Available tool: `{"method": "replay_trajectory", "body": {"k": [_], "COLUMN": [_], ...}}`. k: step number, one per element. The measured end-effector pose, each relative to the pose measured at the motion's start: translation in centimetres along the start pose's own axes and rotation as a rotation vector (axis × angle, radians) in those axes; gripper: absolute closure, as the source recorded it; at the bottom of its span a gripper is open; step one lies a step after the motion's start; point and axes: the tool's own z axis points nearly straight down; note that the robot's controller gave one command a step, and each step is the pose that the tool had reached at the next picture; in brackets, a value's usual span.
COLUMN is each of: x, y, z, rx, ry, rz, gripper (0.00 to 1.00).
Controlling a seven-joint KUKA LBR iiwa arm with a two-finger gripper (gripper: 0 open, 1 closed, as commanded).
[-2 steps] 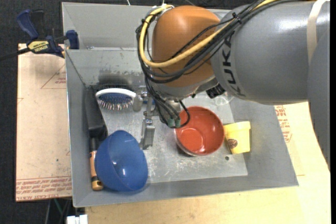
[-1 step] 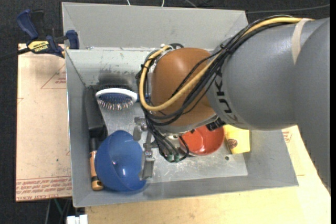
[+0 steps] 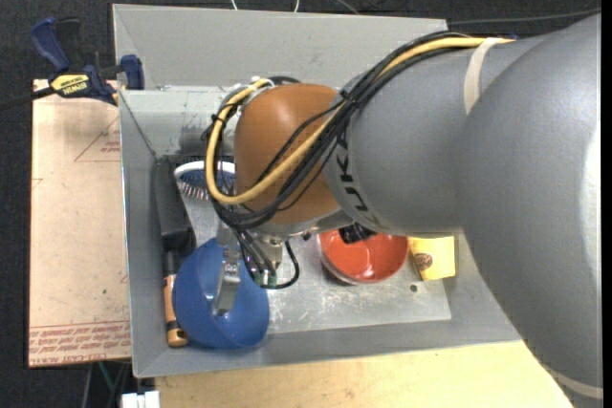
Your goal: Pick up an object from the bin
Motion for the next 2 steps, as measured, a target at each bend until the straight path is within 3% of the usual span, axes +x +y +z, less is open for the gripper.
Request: {"method": "replay_trajectory", "body": {"k": [1, 2], "x": [0.9, -1.3], "y": [2.1, 1.7], "z": [2.3, 0.3], "rx": [0.004, 0.002], "ry": [0.013, 0.003], "rz": [-0.164, -0.081], "gripper": [0.0, 0.0]}}
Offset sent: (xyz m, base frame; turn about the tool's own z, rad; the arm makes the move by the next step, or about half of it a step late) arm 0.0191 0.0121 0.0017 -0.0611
